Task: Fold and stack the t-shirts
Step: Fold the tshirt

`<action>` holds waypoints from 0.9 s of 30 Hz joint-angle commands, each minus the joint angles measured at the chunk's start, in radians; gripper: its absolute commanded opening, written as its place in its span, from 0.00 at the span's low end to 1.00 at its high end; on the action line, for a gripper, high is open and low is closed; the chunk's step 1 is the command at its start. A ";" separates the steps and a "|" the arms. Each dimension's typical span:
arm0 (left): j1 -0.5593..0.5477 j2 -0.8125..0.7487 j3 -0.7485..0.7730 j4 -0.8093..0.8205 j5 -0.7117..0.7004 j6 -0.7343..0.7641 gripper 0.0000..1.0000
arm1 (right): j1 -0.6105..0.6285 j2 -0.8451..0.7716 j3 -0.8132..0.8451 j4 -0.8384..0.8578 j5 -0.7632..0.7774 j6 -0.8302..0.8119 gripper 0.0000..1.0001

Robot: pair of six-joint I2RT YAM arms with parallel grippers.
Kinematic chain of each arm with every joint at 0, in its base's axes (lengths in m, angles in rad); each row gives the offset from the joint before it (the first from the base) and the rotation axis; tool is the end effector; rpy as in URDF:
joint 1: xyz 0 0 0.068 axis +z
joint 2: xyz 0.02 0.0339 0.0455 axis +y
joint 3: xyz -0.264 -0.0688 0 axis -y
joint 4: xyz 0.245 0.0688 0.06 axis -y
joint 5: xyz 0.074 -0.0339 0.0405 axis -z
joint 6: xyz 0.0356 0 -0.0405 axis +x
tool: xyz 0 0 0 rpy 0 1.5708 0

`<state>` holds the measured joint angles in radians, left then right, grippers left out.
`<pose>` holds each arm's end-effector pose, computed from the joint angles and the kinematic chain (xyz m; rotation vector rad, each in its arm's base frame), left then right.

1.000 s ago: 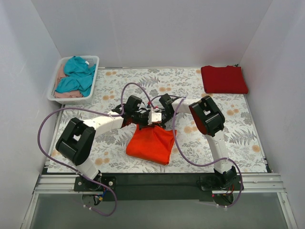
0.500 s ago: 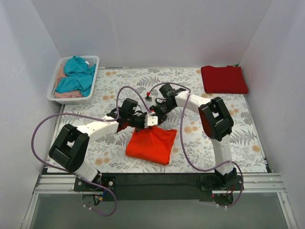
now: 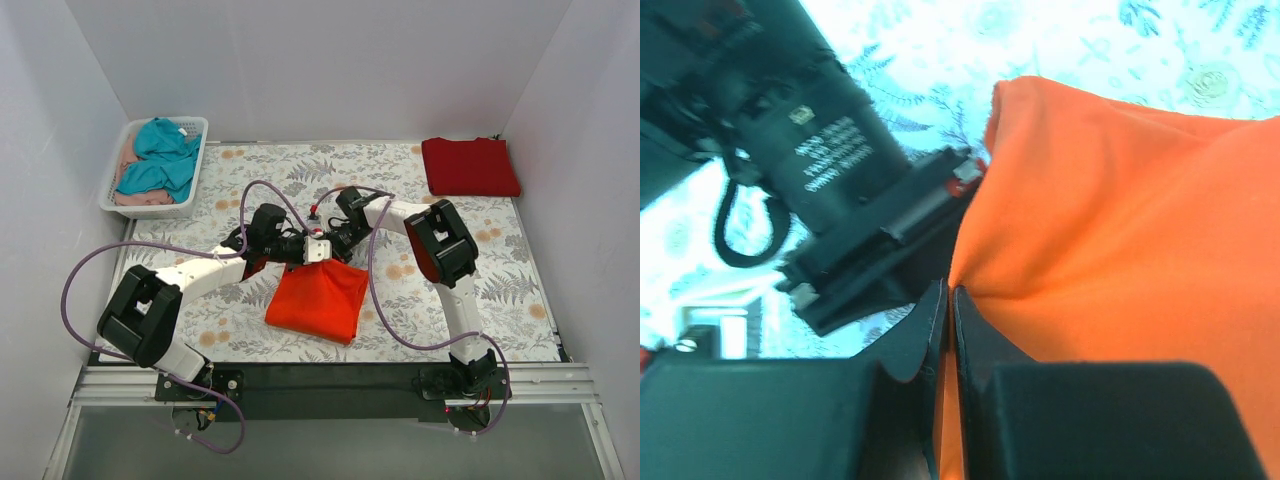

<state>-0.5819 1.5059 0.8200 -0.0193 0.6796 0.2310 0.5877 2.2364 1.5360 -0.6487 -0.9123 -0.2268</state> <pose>0.2449 -0.1879 0.2023 1.2170 1.9056 -0.9567 0.3423 0.2619 0.1157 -1.2358 2.4830 1.3921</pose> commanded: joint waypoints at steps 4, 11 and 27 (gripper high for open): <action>0.002 0.028 -0.008 0.151 -0.041 -0.016 0.00 | 0.015 -0.009 -0.039 -0.019 0.061 -0.068 0.17; 0.002 0.105 -0.079 0.231 -0.063 0.011 0.00 | -0.005 -0.067 0.013 -0.032 0.239 -0.077 0.22; 0.011 -0.024 0.060 0.101 -0.028 -0.215 0.47 | -0.161 -0.254 0.199 -0.161 0.356 -0.151 0.63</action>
<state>-0.5819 1.5829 0.7612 0.1364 0.6155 0.1402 0.4995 2.0525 1.6920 -0.7334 -0.4938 -0.3534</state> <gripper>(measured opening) 0.461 0.625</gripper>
